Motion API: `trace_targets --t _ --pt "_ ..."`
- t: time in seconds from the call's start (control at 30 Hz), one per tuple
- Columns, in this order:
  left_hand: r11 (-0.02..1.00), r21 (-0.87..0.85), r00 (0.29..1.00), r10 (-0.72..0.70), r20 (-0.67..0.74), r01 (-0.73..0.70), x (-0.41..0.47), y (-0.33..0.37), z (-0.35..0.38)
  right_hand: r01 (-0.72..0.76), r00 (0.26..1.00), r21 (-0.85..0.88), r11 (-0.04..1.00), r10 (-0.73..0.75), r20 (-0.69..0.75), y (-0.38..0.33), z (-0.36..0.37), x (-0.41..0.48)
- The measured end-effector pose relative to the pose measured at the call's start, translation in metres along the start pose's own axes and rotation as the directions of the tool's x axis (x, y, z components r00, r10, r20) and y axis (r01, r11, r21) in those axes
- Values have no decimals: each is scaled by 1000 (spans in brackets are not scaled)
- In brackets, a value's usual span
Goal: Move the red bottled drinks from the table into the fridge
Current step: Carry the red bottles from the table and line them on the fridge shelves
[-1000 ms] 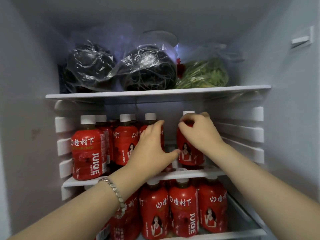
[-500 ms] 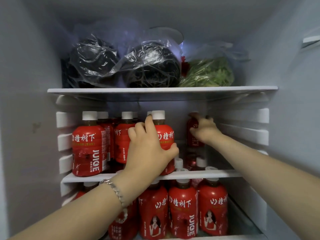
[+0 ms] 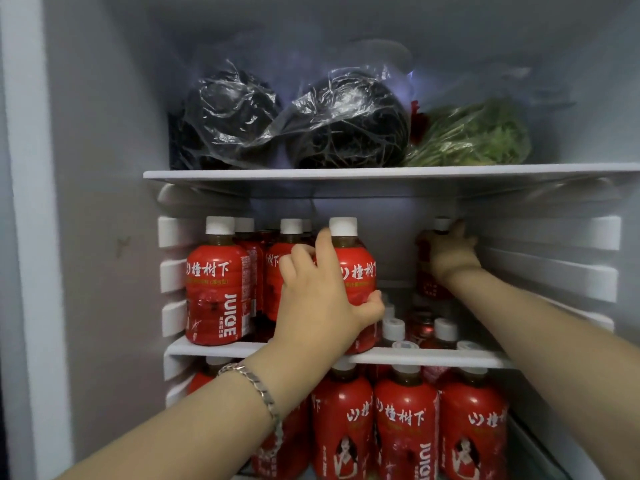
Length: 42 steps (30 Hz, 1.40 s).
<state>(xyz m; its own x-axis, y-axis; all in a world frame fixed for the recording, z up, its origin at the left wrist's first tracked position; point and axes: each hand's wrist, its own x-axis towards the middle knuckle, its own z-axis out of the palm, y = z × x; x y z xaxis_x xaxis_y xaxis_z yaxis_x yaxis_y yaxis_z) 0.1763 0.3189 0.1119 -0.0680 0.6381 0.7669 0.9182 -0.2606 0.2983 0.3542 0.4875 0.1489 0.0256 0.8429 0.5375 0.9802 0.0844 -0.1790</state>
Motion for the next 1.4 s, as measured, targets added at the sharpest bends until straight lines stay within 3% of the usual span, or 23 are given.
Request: trace_targets --t 0.13,0.23,0.4,0.47,0.6,0.77,0.9,1.0,1.1,1.23,1.4 --pt "1000 12 1000 -2 -2 2 1 1 -2 -41 997 3 999 41 -72 -7 -5 -15" --pt "999 33 999 -20 27 20 0 2 -5 -87 996 76 993 86 22 -15 -27 -33" --pt "989 148 999 -24 24 20 -2 -5 -19 28 990 151 988 -48 134 -38 -80 -84" --pt "972 232 1000 -21 -18 24 -7 -14 -21 93 986 238 967 -122 111 -46 -92 -109" --pt "921 386 977 132 -167 -59 -14 -36 -16 182 980 322 929 -197 15 -60 -86 -146" --pt "880 440 925 302 -230 -178 -16 -60 -14 354 935 374 857 -314 -165 -78 -66 -158" --pt "893 426 930 268 -249 -143 -17 -65 -10 270 963 602 751 -215 -163 -89 -54 -150" --pt "946 323 966 81 -244 3 -23 -68 -13 287 958 711 642 -211 -197 -100 -38 -155" --pt "974 205 974 -52 -223 99 -28 -75 -15 239 971 817 524 -115 -210 -110 -28 -159" --pt "980 199 974 54 -220 -9 -34 -86 -15 112 989 946 304 58 -136 -117 -24 -156" --pt "972 228 955 126 -268 -64 -30 -94 -7 130 985 934 332 68 -161 -117 -19 -151"
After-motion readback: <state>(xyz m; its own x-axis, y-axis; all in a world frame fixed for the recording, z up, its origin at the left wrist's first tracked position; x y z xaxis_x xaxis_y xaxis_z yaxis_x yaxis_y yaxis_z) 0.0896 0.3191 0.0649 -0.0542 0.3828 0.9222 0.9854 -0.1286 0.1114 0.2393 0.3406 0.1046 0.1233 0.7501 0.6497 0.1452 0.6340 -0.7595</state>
